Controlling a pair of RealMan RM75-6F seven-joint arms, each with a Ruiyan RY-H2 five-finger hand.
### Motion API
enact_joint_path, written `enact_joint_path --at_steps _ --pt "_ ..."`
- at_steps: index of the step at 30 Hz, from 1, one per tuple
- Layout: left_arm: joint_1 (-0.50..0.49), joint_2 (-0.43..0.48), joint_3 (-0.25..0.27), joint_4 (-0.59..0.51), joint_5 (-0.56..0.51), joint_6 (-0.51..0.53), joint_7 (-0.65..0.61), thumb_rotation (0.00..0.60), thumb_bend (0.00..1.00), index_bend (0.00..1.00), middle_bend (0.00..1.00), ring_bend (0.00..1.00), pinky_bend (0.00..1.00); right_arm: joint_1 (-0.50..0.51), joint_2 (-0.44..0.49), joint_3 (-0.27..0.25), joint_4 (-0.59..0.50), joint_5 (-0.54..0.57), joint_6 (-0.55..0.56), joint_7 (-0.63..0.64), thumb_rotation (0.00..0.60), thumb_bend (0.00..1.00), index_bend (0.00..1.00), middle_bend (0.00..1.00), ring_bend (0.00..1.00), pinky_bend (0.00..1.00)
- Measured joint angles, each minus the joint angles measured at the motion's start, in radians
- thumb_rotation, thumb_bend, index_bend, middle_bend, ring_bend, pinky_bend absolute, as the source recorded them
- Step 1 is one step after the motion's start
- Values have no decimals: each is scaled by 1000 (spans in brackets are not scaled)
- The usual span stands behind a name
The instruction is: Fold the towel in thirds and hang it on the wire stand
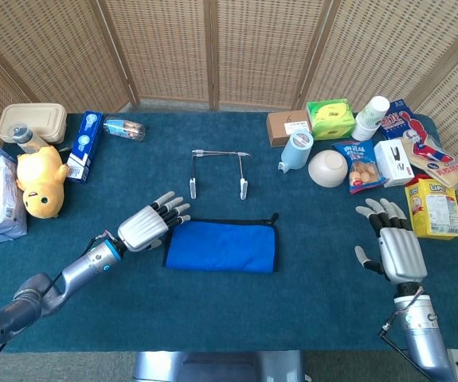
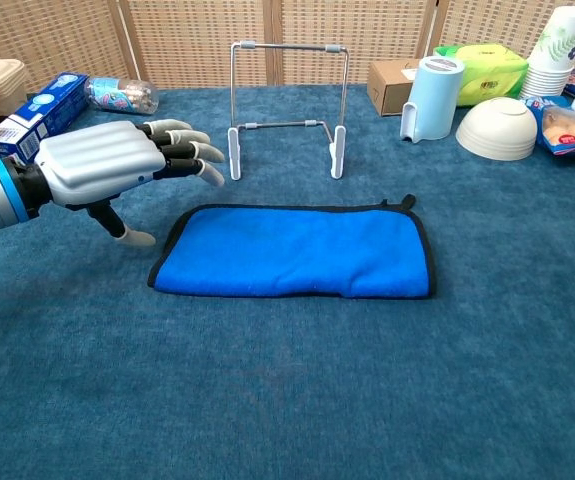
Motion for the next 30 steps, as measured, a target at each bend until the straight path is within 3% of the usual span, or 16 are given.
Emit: enact_joint_path --at_steps 30 --pt "-26 -45 24 18 -42 -11 1 600 285 204 105 0 0 -18 6 6 -3 -1 4 17 600 319 172 106 0 19"
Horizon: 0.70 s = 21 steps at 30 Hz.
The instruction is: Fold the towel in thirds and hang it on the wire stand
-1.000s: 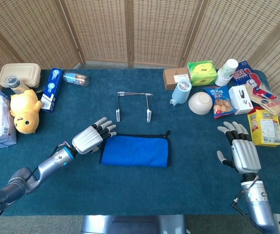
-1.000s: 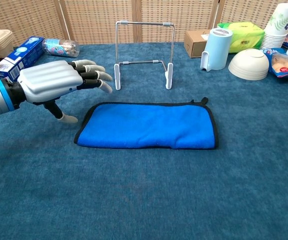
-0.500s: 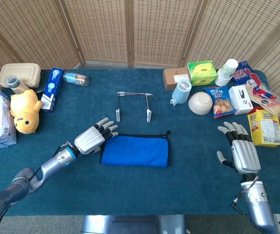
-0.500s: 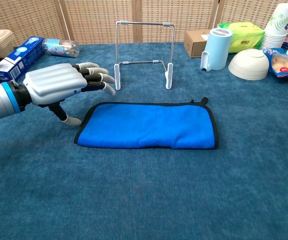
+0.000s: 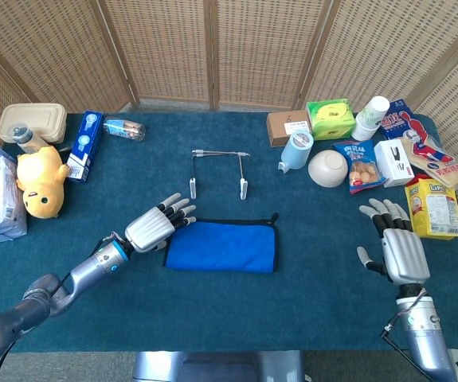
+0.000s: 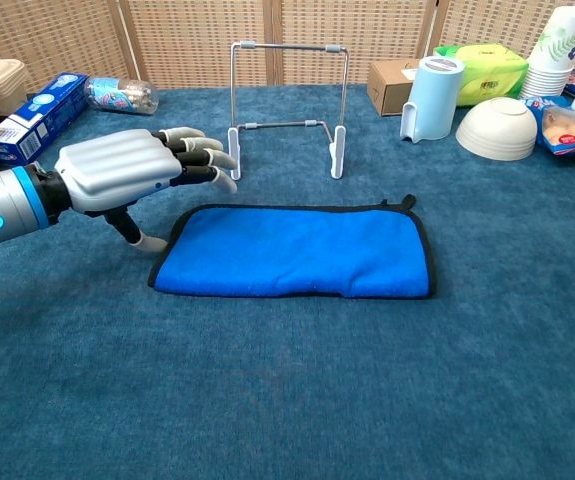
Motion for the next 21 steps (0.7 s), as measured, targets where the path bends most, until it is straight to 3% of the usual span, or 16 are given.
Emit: enact_joint_path --at_steps 21 --pt "-24 -23 -1 -22 -16 -11 -6 600 399 269 142 0 0 -23 18 1 -9 -6 12 28 600 312 174 107 0 19"
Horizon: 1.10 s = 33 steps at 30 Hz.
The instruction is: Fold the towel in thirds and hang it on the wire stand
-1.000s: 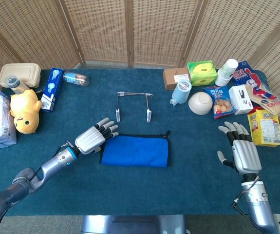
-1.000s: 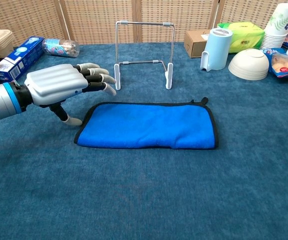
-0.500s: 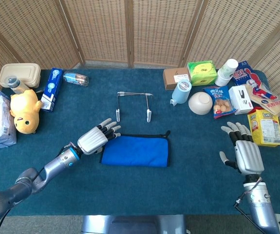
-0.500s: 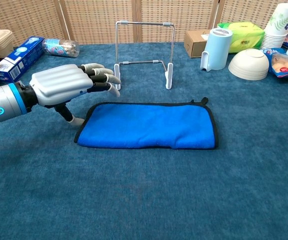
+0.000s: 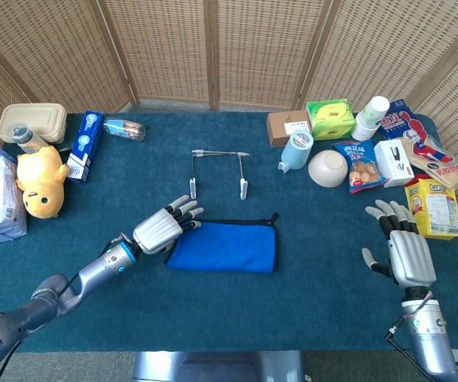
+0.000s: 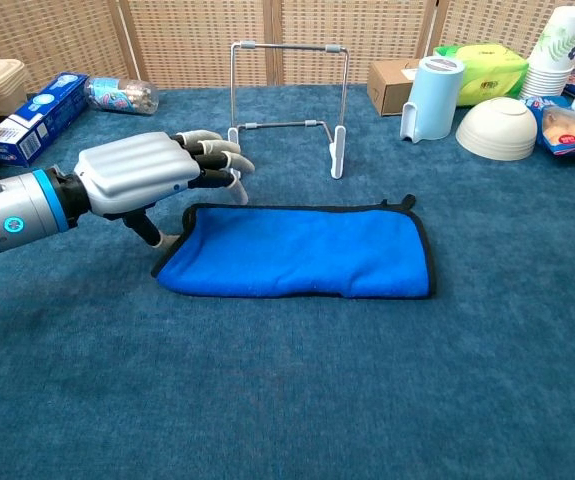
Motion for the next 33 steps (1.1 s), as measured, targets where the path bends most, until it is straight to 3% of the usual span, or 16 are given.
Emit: enact_joint_path --at_steps 8,16,33 --pt "-7 -15 2 -2 -3 -3 -14 600 420 336 166 0 0 -11 8 3 -3 2 9 14 600 311 176 107 0 19" --pt "-10 -20 8 4 -5 0 -30 600 433 473 197 5 0 -17 11 6 0 -1 11 25 600 307 178 107 0 19" --pt "-10 -17 10 4 -18 -10 -40 600 450 561 226 31 0 -25 12 17 -6 12 19 30 600 300 177 107 0 19"
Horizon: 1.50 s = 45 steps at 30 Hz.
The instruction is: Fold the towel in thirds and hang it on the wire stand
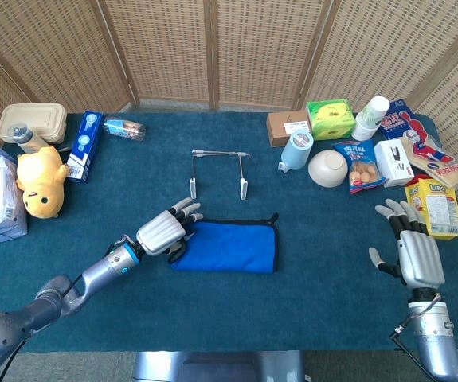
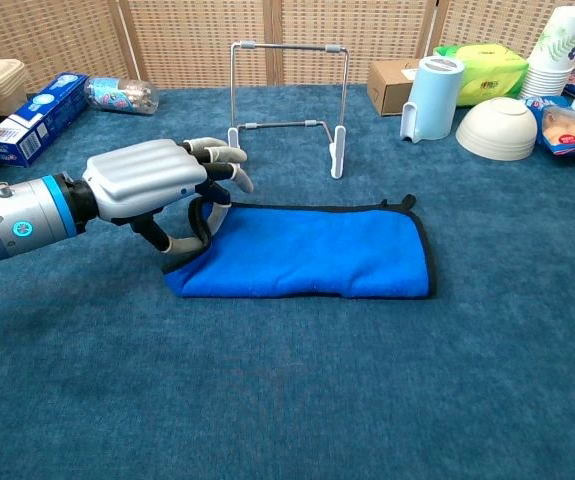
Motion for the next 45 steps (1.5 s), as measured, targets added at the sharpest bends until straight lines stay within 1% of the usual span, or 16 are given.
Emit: enact_joint_path --at_steps 6,12,15,25,31,38,45 --pt "-7 -13 -5 8 -4 -4 0 600 461 608 249 49 2 -4 5 3 -3 2 1 6 600 301 178 107 0 19" --pt "-9 -20 -6 15 -10 -11 -6 600 510 610 259 58 4 -8 9 7 -3 5 4 12 600 299 178 107 0 19" --pt "-10 -21 -6 16 -12 -12 -6 600 524 628 266 60 5 -9 11 8 -3 5 6 12 600 301 178 107 0 19" --pt "-5 -17 -9 15 -16 3 -11 600 507 749 303 82 11 -12 10 8 -3 4 7 14 600 300 178 107 0 19" --pt "6 0 -22 -4 -27 33 -24 600 493 777 314 86 11 -14 7 9 2 9 6 19 600 299 179 107 0 19" --pt "31 55 -54 -95 -52 98 -42 600 493 790 336 93 10 -19 6 11 12 10 6 39 600 298 179 108 0 19" --pt "46 153 -106 -289 -87 141 -28 600 495 796 344 95 8 -21 5 11 24 4 2 58 600 296 180 107 0 19"
